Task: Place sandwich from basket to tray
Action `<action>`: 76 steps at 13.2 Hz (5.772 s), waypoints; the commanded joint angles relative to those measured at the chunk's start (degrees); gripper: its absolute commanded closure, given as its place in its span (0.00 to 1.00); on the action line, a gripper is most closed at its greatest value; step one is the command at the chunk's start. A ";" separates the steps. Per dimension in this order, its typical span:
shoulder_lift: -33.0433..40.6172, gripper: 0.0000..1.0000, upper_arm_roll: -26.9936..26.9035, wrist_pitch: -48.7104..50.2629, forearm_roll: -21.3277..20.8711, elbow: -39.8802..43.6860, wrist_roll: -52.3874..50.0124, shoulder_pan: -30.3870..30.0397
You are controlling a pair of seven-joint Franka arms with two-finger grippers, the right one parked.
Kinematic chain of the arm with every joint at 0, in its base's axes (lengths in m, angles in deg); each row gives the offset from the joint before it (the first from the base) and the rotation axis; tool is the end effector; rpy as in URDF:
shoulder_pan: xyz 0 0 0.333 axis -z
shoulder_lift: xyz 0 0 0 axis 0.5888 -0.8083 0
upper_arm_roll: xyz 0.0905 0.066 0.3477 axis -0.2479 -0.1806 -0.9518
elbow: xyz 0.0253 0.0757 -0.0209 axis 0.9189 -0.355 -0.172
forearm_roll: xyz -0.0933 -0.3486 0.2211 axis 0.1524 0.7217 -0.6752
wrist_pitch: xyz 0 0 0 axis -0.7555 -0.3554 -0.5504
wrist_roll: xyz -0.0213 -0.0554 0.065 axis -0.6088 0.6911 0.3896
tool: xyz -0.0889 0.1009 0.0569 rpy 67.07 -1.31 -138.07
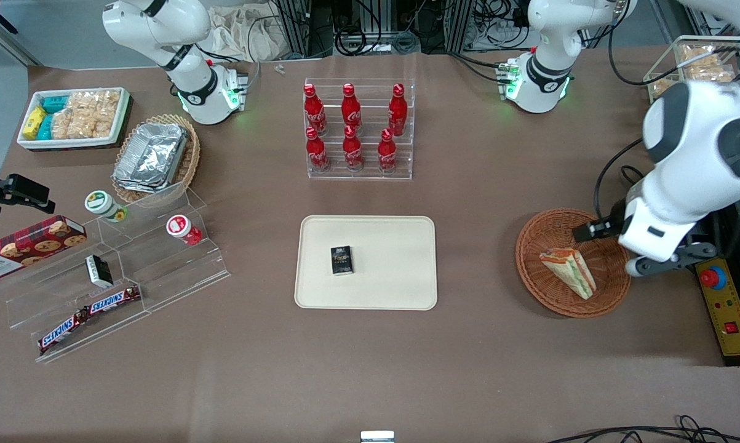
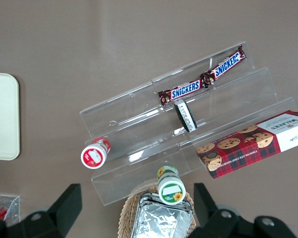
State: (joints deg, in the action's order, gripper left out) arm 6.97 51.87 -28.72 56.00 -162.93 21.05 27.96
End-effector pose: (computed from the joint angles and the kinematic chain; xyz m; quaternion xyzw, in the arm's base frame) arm 0.6428 -0.0880 0.4530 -0.9855 -0.1683 0.0027 0.0201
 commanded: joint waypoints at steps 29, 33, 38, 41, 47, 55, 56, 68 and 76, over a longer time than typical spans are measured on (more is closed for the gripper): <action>-10.47 1.00 -5.64 -30.12 -4.98 -16.60 -21.99 -0.15; -5.22 1.00 -5.11 -15.06 -5.16 -11.09 -17.08 0.20; -6.93 1.00 0.50 15.11 -4.19 14.38 -10.21 5.38; -13.43 1.00 5.16 15.50 -4.01 19.95 -10.30 10.38; -28.81 1.00 5.79 -0.28 -4.01 23.57 -11.44 22.34; -36.84 0.87 5.61 -10.26 -4.89 23.04 -12.58 25.87; -36.49 0.01 5.53 -10.17 -5.24 22.87 -12.32 25.69; -0.39 0.00 5.70 11.26 4.93 6.53 7.85 5.86; 0.26 0.00 5.09 17.78 -1.53 14.68 27.41 -5.68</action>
State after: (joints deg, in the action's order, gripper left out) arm 8.47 56.35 -12.83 57.87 -151.85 47.43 22.55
